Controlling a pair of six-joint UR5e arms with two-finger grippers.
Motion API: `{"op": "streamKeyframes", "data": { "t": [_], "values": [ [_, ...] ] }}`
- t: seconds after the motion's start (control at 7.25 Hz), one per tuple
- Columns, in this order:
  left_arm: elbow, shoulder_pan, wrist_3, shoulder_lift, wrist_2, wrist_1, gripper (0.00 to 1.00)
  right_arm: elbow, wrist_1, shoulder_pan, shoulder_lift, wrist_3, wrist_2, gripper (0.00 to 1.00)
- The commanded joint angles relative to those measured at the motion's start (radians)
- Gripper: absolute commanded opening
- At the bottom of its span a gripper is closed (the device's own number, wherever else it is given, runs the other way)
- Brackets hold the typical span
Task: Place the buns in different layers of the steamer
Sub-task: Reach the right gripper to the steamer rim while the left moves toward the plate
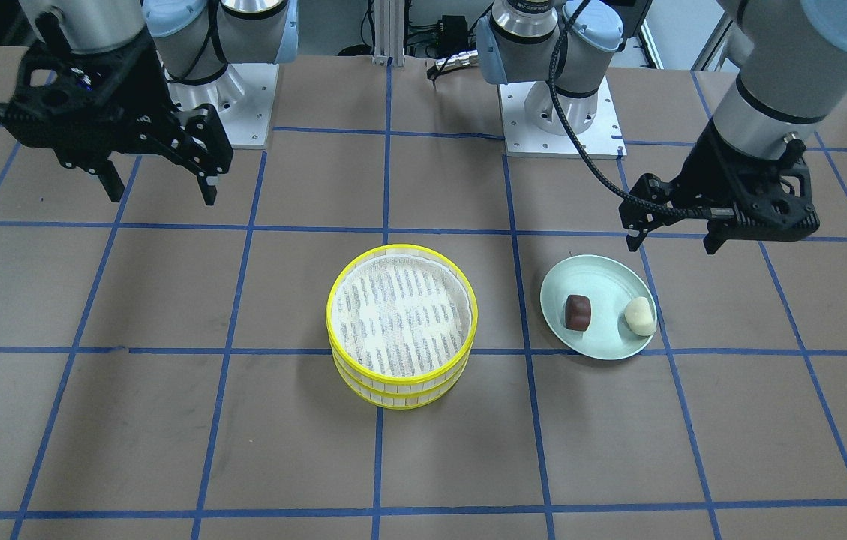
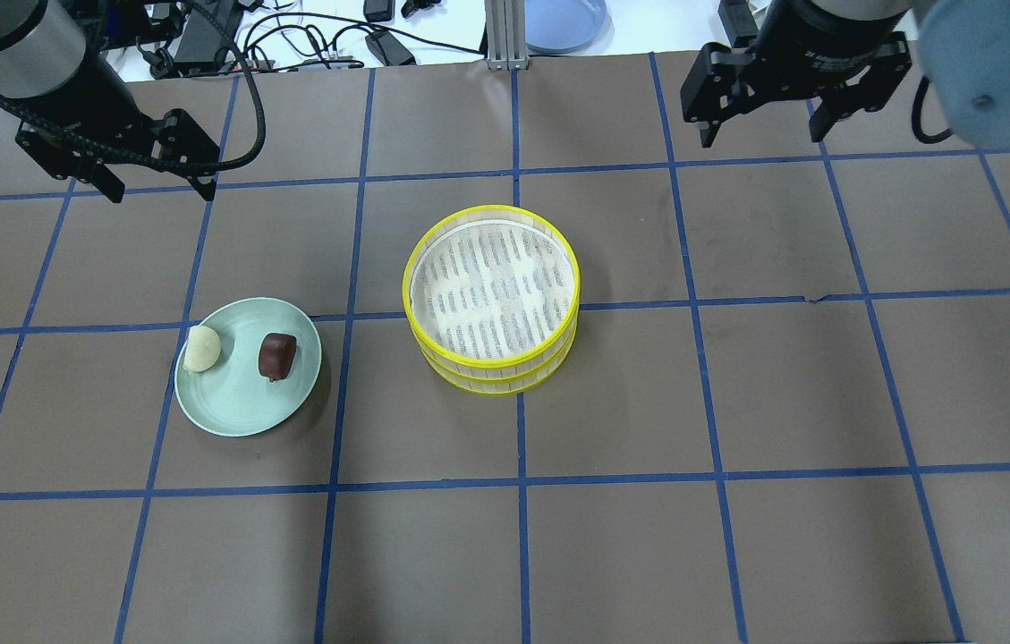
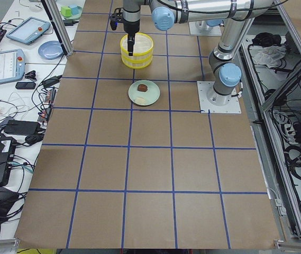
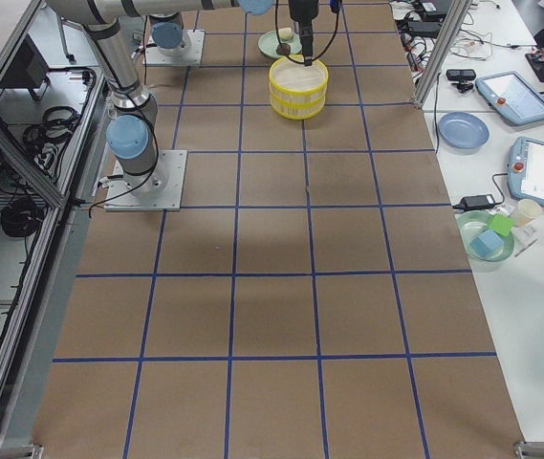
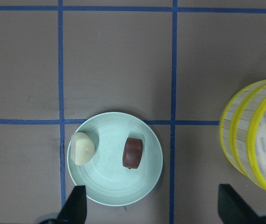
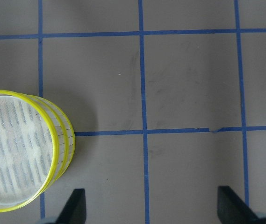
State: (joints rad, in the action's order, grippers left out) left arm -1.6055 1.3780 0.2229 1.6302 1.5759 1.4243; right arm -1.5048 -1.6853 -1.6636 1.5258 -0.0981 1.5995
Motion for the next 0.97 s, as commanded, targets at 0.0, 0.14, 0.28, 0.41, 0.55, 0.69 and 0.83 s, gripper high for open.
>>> {"op": "streamKeyframes", "data": {
  "t": [0.0, 0.14, 0.28, 0.41, 0.55, 0.69, 0.83],
  "values": [
    [-0.100, -0.063, 0.050, 0.057, 0.001, -0.138, 1.00, -0.033, -0.077, -0.146, -0.152, -0.194, 0.046, 1.00],
    [-0.123, -0.069, 0.052, 0.091, 0.004, -0.190, 1.00, -0.096, -0.162, -0.186, -0.176, -0.221, 0.066, 0.97],
    [-0.125, -0.073, 0.052, 0.138, 0.022, -0.202, 0.99, -0.171, -0.288, -0.208, -0.220, -0.254, 0.076, 0.92],
    [-0.125, -0.076, 0.050, 0.189, 0.053, -0.214, 0.98, -0.210, -0.368, -0.214, -0.277, -0.261, 0.065, 0.87],
    [-0.126, -0.085, 0.050, 0.232, 0.074, -0.214, 0.98, -0.210, -0.376, -0.220, -0.298, -0.268, 0.066, 0.67],
    [-0.135, -0.086, 0.049, 0.271, 0.081, -0.214, 0.98, -0.219, -0.373, -0.222, -0.302, -0.269, 0.065, 0.42],
    [-0.157, -0.086, 0.052, 0.307, 0.088, -0.214, 0.98, -0.218, -0.372, -0.222, -0.302, -0.270, 0.065, 0.12]
  ]
}}
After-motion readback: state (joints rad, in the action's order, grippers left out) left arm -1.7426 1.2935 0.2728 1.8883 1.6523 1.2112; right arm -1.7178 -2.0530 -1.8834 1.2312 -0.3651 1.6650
